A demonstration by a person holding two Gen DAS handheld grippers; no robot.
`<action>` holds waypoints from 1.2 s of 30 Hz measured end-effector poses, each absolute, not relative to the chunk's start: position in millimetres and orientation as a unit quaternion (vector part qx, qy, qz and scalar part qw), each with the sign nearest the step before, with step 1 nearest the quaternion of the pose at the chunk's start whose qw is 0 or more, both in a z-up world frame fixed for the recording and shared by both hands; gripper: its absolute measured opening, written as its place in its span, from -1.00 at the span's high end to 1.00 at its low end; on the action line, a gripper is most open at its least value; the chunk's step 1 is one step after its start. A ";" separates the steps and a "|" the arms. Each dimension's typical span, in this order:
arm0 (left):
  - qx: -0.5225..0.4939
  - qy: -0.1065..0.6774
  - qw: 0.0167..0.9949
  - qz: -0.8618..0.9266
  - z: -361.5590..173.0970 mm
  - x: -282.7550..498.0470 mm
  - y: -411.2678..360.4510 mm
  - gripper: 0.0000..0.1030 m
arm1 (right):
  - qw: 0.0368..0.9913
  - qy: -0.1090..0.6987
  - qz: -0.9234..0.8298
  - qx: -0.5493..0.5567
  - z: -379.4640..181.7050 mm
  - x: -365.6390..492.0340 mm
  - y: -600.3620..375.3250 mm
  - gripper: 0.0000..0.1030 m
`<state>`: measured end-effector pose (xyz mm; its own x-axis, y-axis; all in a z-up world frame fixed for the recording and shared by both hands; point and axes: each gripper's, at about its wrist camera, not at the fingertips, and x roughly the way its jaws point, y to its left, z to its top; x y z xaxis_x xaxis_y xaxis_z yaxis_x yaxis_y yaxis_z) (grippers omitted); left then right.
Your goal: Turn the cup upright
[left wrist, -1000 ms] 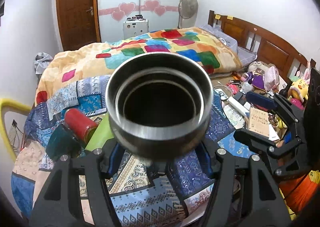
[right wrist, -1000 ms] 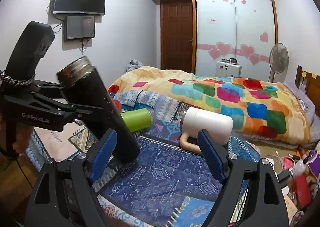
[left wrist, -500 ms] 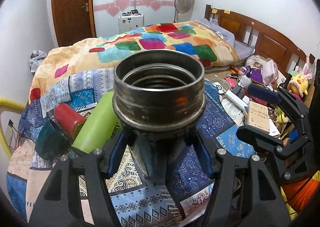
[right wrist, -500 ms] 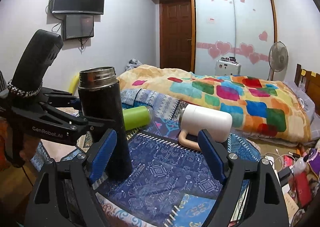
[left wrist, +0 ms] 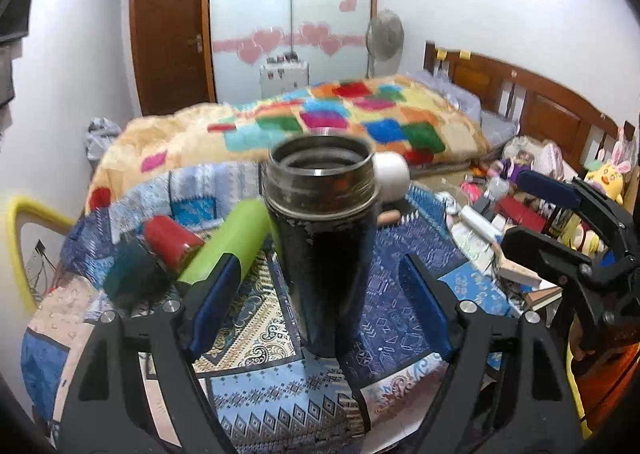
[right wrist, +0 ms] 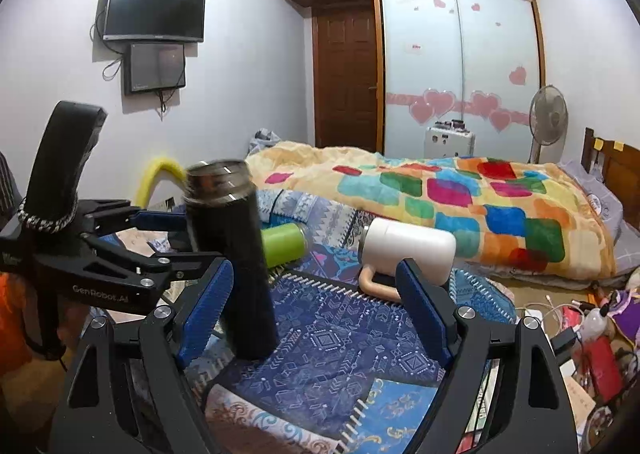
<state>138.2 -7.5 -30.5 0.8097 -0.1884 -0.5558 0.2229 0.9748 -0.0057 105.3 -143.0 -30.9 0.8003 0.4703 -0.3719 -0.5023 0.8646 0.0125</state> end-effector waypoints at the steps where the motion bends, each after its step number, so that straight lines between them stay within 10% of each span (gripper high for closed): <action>1: 0.031 0.278 0.954 -0.104 -25.7 131.3 -6.8 -0.59 | 0.949 0.179 0.256 -0.042 -26.5 100.1 -142.7 -0.58; 18: -0.007 0.092 0.995 -0.029 24.6 -9.9 8.8 -0.76 | 0.966 0.070 0.248 0.009 22.2 1.4 -137.2 -0.66; 23: -0.021 0.072 0.997 -0.026 28.2 -25.0 12.7 -0.87 | 0.969 0.056 0.239 0.020 20.3 -13.9 -135.6 -0.96; 36: -0.016 0.066 0.998 -0.007 21.2 -36.9 13.0 -1.00 | 0.974 0.058 0.216 0.022 11.9 -23.1 -133.8 -1.00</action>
